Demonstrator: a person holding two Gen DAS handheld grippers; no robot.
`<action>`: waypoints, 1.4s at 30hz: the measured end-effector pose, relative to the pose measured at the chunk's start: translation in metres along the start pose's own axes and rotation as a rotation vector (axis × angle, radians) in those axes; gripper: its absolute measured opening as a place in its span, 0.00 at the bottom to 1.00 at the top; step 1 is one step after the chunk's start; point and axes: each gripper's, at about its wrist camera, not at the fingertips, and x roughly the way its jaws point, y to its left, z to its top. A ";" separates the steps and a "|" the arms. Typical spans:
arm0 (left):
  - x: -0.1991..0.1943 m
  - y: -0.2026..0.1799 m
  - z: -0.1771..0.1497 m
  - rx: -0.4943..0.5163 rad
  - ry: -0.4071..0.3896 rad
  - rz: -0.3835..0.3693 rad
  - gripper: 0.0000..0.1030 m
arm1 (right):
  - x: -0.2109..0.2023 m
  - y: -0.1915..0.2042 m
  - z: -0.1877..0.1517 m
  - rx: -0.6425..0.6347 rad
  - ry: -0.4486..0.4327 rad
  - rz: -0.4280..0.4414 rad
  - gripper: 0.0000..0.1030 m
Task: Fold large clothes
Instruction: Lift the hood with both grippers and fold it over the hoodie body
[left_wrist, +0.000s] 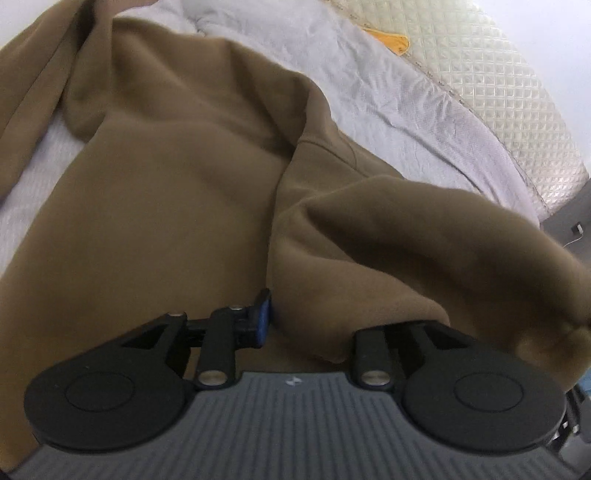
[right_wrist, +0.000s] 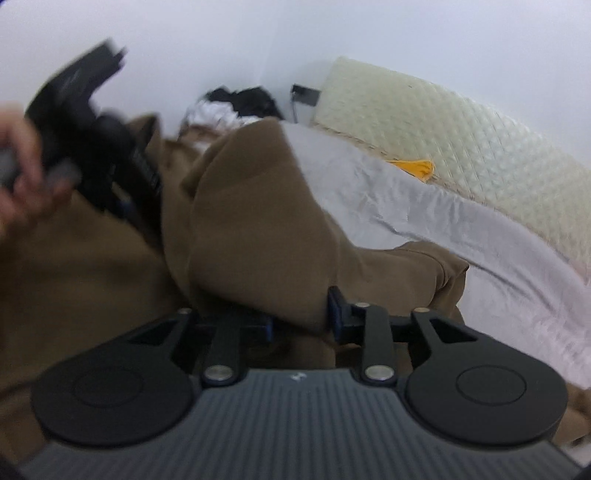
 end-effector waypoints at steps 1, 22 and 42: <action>-0.003 0.000 -0.003 0.019 0.015 0.005 0.40 | 0.002 -0.002 -0.001 -0.006 0.000 -0.008 0.37; -0.022 -0.024 0.003 0.259 -0.054 0.187 0.59 | -0.008 -0.037 -0.009 0.478 -0.068 0.277 0.74; 0.028 -0.046 -0.017 0.469 -0.108 0.234 0.80 | 0.044 -0.068 0.046 0.501 -0.128 0.123 0.30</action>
